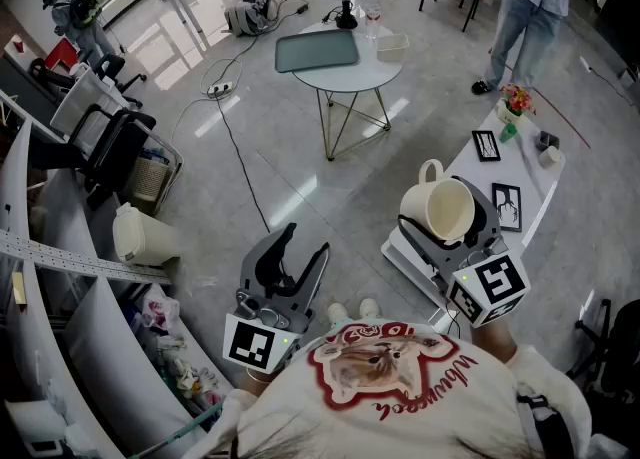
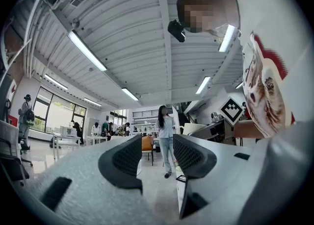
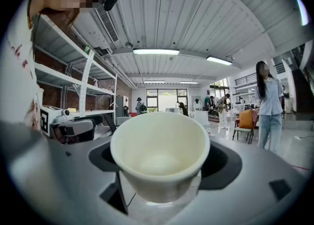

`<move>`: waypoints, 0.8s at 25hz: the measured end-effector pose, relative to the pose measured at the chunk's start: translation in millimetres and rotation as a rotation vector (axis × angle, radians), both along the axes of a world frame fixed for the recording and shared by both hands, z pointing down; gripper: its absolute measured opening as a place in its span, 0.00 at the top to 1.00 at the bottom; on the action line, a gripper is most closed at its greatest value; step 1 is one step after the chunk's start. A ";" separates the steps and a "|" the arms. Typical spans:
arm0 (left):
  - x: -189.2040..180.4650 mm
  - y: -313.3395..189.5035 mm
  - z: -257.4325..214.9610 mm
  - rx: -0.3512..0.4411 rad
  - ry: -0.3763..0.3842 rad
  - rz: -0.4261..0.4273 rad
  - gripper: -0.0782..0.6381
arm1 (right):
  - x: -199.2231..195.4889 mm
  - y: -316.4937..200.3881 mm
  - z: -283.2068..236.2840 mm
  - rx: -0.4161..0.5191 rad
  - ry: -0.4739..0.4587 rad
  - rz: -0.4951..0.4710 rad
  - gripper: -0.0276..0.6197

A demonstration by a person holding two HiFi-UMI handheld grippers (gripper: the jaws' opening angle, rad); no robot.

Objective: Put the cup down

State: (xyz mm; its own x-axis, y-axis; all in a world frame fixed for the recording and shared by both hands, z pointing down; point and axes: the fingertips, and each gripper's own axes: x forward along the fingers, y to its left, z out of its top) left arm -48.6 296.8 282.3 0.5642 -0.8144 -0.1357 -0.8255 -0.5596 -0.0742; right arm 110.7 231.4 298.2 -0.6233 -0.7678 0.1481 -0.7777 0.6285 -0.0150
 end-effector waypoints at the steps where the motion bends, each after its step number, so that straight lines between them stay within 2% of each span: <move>1: -0.3 -0.3 -1.3 0.004 0.001 0.000 0.60 | 0.2 0.1 -1.1 0.002 -0.005 0.000 0.32; 14: -0.5 3.5 2.4 0.001 0.008 -0.001 0.60 | 1.1 6.9 -2.9 0.009 -0.017 -0.003 0.32; 20: 6.9 4.2 0.9 0.000 0.013 0.003 0.60 | 8.6 9.2 -12.2 0.046 -0.020 0.002 0.32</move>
State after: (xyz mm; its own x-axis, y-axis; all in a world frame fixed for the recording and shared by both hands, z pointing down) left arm -41.7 301.0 283.2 0.5649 -0.8127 -0.1425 -0.8246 -0.5621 -0.0635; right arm 119.3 240.6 286.0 -0.6247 -0.7745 0.0996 -0.7785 0.6277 -0.0018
